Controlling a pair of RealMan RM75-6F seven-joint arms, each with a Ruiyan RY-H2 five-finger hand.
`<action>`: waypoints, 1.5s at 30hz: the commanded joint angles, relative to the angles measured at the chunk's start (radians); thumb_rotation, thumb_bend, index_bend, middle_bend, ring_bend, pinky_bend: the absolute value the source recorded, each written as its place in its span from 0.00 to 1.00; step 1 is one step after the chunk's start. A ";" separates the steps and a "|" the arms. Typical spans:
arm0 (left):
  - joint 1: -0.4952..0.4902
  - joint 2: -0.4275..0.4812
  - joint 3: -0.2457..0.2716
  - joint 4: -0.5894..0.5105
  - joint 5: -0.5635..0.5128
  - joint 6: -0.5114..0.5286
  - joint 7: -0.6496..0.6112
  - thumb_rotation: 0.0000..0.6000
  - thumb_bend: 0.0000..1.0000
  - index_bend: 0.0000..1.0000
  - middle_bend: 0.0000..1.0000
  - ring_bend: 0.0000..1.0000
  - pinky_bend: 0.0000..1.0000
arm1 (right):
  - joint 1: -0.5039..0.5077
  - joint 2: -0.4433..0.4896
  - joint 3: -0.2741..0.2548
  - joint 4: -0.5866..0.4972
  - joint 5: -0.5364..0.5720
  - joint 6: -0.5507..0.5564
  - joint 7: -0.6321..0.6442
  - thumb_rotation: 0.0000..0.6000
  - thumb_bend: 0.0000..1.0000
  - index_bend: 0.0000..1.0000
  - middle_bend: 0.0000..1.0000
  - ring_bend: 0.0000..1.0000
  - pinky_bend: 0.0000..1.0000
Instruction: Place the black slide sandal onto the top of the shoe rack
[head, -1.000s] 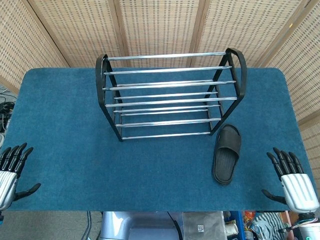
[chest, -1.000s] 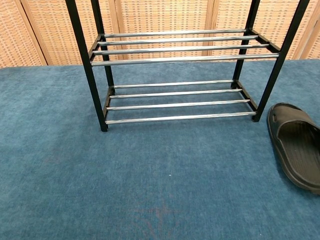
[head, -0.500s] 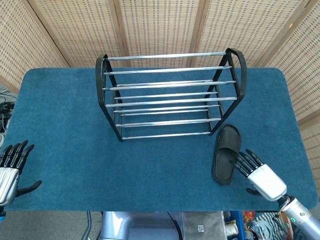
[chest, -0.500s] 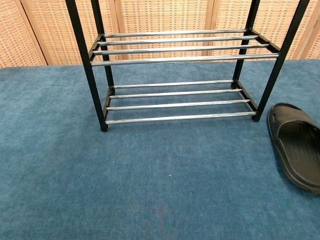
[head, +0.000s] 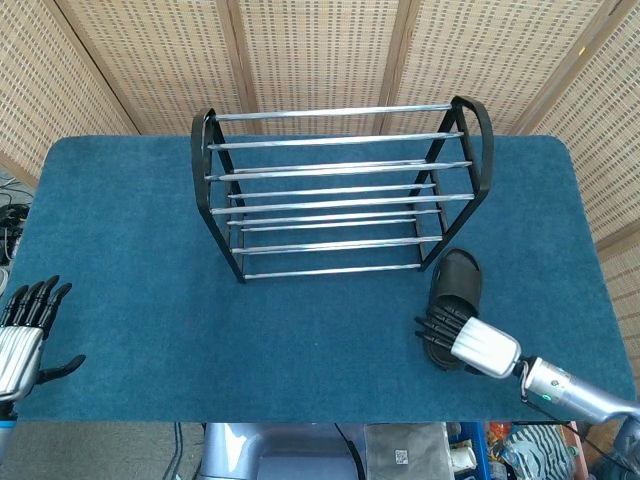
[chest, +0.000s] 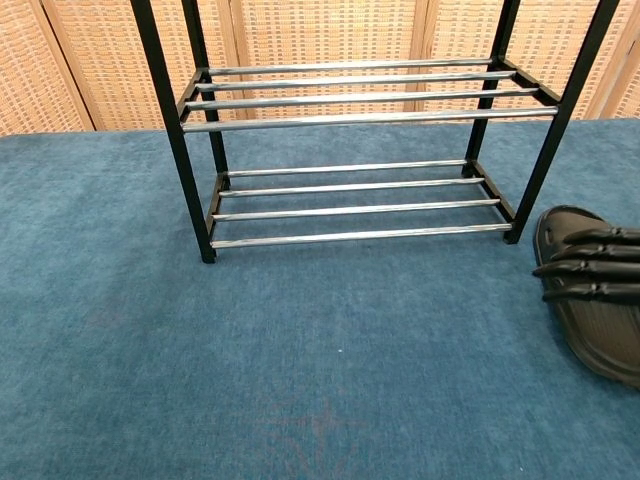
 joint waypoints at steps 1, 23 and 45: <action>-0.005 -0.003 -0.004 0.000 -0.010 -0.010 0.006 1.00 0.00 0.00 0.00 0.00 0.00 | 0.027 -0.029 -0.025 0.040 -0.003 -0.009 0.013 1.00 0.00 0.00 0.00 0.00 0.00; -0.029 -0.015 -0.013 -0.004 -0.057 -0.053 0.039 1.00 0.00 0.00 0.00 0.00 0.00 | 0.127 -0.031 -0.131 0.160 0.005 -0.100 -0.056 1.00 0.00 0.00 0.00 0.00 0.00; -0.035 -0.018 -0.012 -0.005 -0.069 -0.059 0.044 1.00 0.00 0.00 0.00 0.00 0.00 | 0.114 -0.089 -0.206 0.249 0.029 -0.020 -0.051 1.00 0.65 0.51 0.47 0.32 0.31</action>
